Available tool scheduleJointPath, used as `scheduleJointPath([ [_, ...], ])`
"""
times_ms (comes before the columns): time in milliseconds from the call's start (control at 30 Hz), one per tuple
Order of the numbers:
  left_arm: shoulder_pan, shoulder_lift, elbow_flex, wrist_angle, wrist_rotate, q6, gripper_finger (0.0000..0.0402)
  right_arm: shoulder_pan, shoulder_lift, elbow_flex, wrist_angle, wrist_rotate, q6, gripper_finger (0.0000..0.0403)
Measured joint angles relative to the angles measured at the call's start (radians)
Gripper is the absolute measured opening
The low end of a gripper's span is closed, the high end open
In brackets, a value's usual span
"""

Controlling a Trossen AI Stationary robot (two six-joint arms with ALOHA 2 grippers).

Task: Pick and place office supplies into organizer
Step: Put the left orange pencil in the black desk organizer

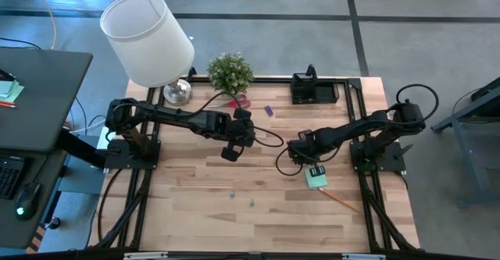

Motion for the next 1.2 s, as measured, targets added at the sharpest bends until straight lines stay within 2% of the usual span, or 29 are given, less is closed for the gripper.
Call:
scheduleJointPath([
  [67,0.000,0.000,0.000,0.004,0.000,0.000,0.0007,0.000,0.000,0.000,0.008,0.004,0.018,0.0009],
  [200,0.000,0.000,0.000,0.004,0.000,0.000,0.0008,0.001,0.003,0.002,0.030,0.044,0.079,0.0024],
  [267,0.000,0.000,0.000,0.004,0.000,0.000,0.0008,0.001,0.005,0.020,0.021,0.075,0.091,0.0019],
  [400,0.000,0.000,0.000,0.004,0.000,0.000,0.0008,-0.005,0.003,0.094,-0.015,0.246,0.100,0.0007],
  [467,0.000,0.000,0.000,0.003,0.000,0.000,0.0008,-0.010,-0.008,0.135,-0.041,0.295,0.109,0.0011],
  [633,0.000,-0.002,0.000,0.006,0.000,-0.005,0.0008,-0.090,-0.134,0.188,-0.008,0.423,0.123,0.0005],
  [700,0.000,-0.002,0.000,0.004,0.000,-0.008,0.0008,-0.149,-0.216,0.179,0.063,0.450,0.119,0.0007],
  [800,0.000,-0.002,0.000,0.002,-0.001,-0.018,0.0008,-0.257,-0.362,0.126,0.282,0.429,0.074,0.0004],
  [967,0.000,-0.002,0.000,0.012,-0.001,-0.023,0.0008,-0.425,-0.532,0.004,0.687,0.299,-0.025,0.0003],
  [1100,0.000,-0.002,0.000,0.024,-0.001,-0.022,0.0008,-0.568,-0.552,-0.077,0.836,0.226,-0.066,0.0003],
  [1200,0.000,-0.002,0.000,0.039,-0.001,-0.019,0.0008,-0.670,-0.518,-0.121,0.954,0.140,-0.062,0.0003],
])
